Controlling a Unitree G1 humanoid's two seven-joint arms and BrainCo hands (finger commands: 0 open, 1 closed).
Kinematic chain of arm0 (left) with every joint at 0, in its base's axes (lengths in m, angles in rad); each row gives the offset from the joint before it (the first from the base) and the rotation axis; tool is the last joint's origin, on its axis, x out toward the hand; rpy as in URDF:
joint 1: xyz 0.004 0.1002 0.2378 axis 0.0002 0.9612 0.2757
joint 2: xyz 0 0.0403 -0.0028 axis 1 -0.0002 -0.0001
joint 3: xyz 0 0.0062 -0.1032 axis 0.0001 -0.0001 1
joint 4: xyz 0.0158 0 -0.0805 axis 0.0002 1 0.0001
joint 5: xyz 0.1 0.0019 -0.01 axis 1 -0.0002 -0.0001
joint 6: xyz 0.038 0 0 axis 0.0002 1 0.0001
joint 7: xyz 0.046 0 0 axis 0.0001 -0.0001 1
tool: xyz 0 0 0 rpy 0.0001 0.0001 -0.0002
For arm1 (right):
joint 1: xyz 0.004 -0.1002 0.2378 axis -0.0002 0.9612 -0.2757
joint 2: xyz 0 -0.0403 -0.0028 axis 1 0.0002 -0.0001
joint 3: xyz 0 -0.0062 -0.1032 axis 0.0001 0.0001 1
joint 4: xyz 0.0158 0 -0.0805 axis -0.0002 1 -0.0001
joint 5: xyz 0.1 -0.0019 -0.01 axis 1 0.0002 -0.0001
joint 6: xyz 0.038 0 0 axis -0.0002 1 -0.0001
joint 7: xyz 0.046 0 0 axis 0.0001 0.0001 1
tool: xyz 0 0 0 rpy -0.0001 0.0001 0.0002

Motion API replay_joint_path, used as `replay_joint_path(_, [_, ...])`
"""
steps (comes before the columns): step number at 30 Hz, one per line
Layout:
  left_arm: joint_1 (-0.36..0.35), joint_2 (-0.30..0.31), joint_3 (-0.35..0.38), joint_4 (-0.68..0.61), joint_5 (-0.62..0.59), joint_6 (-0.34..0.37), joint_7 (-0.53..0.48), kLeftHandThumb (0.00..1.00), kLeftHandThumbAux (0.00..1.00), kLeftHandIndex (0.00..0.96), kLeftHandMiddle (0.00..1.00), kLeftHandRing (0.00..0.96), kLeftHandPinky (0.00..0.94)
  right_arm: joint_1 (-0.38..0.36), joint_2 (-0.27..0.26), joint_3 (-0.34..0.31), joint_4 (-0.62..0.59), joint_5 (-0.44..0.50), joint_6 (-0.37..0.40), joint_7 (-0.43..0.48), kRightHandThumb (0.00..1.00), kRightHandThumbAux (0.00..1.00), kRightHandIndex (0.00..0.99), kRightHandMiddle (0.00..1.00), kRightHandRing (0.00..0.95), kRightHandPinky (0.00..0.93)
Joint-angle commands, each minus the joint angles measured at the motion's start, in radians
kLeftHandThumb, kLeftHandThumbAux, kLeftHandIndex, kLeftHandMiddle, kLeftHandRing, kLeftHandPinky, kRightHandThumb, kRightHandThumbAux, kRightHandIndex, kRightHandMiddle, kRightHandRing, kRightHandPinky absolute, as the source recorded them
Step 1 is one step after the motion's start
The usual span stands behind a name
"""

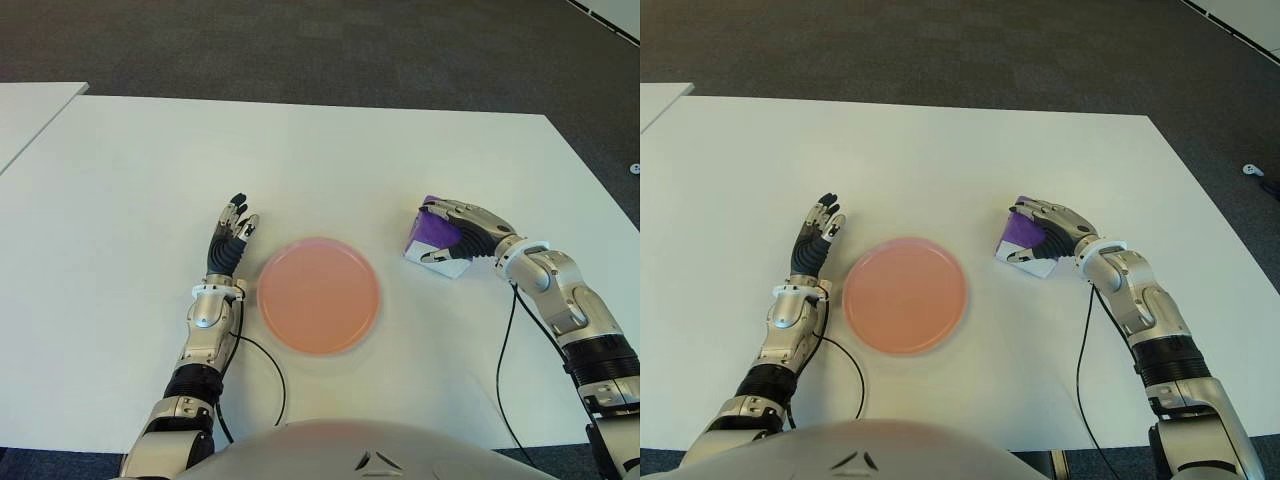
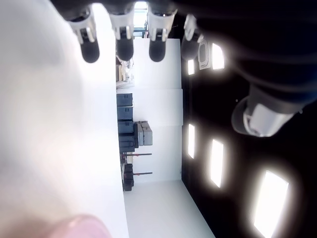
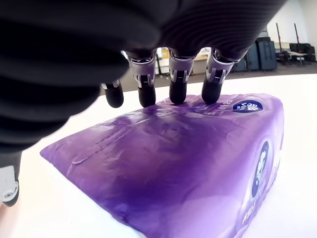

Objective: Put the tissue paper into the plate.

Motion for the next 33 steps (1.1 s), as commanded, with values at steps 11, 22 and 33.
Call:
replay_joint_path(11, [0.037, 0.003, -0.001, 0.04, -0.004, 0.029, -0.017, 0.0, 0.468, 0.0, 0.0, 0.0, 0.0, -0.001, -0.014, -0.008, 0.024, -0.023, 0.062, -0.005, 0.02, 0.481, 0.0, 0.0, 0.0, 0.0])
replay_joint_path(22, [0.037, 0.001, 0.003, 0.04, -0.011, 0.027, -0.017, 0.0, 0.48, 0.0, 0.0, 0.0, 0.0, 0.001, -0.007, -0.034, -0.006, -0.011, 0.156, 0.009, 0.012, 0.483, 0.0, 0.0, 0.0, 0.0])
replay_joint_path(33, [0.036, 0.002, 0.005, 0.037, -0.018, 0.036, -0.018, 0.0, 0.491, 0.0, 0.0, 0.0, 0.0, -0.01, 0.004, -0.022, 0.017, 0.001, 0.181, 0.012, 0.006, 0.487, 0.0, 0.0, 0.0, 0.0])
